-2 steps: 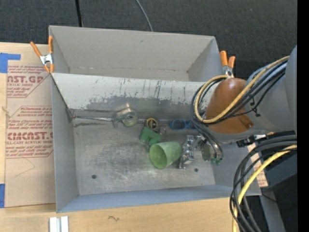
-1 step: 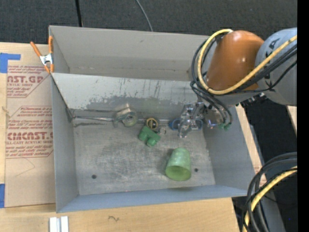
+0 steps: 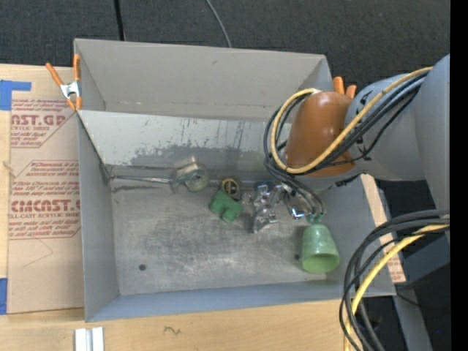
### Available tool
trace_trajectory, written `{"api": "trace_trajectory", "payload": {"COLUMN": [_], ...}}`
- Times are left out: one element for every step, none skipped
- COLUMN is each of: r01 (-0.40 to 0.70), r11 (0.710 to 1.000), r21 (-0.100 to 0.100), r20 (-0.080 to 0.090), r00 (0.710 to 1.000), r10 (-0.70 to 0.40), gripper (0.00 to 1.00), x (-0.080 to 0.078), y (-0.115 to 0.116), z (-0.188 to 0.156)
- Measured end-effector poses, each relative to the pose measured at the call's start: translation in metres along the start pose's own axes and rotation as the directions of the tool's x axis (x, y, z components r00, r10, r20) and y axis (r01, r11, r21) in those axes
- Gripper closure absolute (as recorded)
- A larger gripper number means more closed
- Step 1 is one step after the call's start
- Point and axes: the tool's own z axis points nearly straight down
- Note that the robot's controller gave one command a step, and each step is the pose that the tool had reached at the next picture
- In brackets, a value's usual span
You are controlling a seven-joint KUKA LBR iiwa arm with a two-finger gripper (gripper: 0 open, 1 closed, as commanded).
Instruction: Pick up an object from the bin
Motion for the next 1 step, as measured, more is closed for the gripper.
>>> {"api": "trace_trajectory", "payload": {"r01": [0.0], "r11": [1.0], "r21": [0.002], "r20": [0.006], "r00": [1.0], "r10": [0.0], "gripper": [0.0], "x": [-0.0016], "y": [-0.0005], "z": [-0.0048]}}
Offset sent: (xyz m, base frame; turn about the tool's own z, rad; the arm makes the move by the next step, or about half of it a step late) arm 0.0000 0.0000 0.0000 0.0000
